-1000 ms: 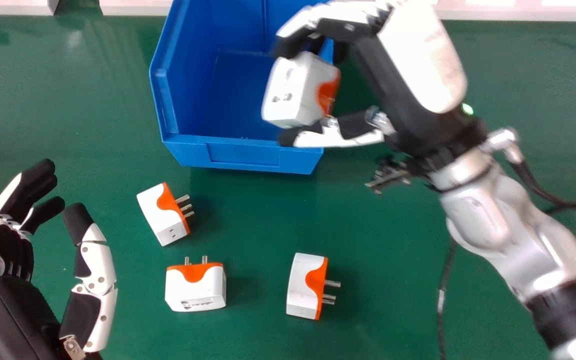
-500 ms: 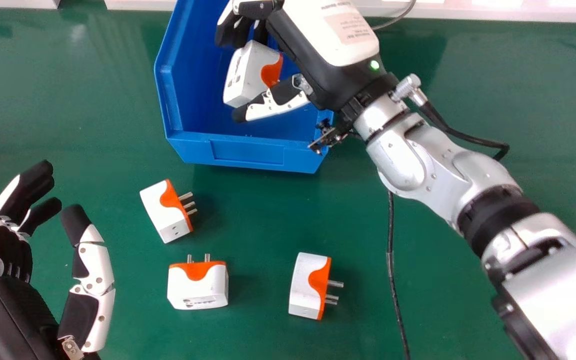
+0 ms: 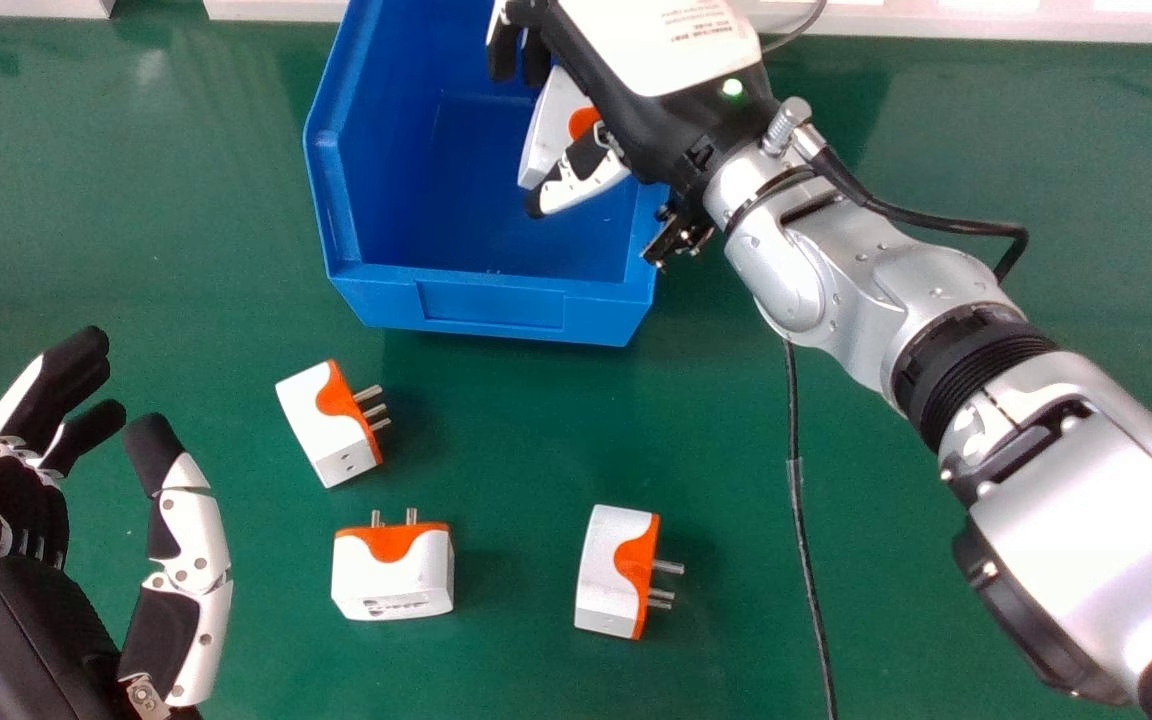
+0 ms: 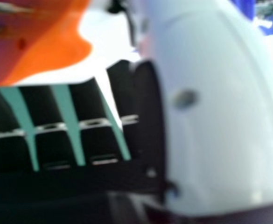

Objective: Pick all objects and put in blue box

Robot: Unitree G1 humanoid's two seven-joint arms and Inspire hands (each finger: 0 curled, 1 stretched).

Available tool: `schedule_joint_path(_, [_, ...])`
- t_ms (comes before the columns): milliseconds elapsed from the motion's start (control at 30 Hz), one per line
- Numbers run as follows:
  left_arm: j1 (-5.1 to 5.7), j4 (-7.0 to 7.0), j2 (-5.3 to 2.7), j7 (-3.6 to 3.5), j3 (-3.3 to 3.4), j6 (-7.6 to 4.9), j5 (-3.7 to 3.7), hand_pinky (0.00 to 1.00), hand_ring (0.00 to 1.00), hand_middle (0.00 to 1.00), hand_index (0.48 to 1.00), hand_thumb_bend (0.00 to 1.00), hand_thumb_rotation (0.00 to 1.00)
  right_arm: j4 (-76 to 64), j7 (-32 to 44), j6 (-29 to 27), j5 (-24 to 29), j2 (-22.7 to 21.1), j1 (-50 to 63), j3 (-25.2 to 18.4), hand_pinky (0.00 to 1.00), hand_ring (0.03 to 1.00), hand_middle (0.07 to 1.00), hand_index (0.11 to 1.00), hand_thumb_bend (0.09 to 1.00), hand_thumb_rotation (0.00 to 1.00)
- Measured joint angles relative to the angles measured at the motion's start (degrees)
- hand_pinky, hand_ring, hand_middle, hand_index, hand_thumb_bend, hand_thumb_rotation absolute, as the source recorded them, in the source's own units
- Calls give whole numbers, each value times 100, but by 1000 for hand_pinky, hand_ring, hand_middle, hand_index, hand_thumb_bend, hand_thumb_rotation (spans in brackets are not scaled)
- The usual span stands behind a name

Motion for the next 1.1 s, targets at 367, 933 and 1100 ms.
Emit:
schedule_joint_path(367, [-1, 25, 0, 12, -2, -4, 22, 667, 720, 715, 729, 255, 0, -2, 283, 462, -186, 7, -123, 378, 861, 996, 998, 986, 1000, 290])
schedule_joint_path(933, [0, 28, 0, 43, -26, -15, 21, 669, 717, 715, 729, 263, 0, -134, -199, 509, -337, -13, -133, 570, 985, 1000, 1000, 1000, 1000, 414])
schedule_joint_path(1100, [4, 28, 0, 48, -72, -22, 27, 666, 711, 711, 726, 270, 0, -541, -285, 243, -84, -120, -24, 318, 1000, 1000, 1000, 1000, 1000, 462])
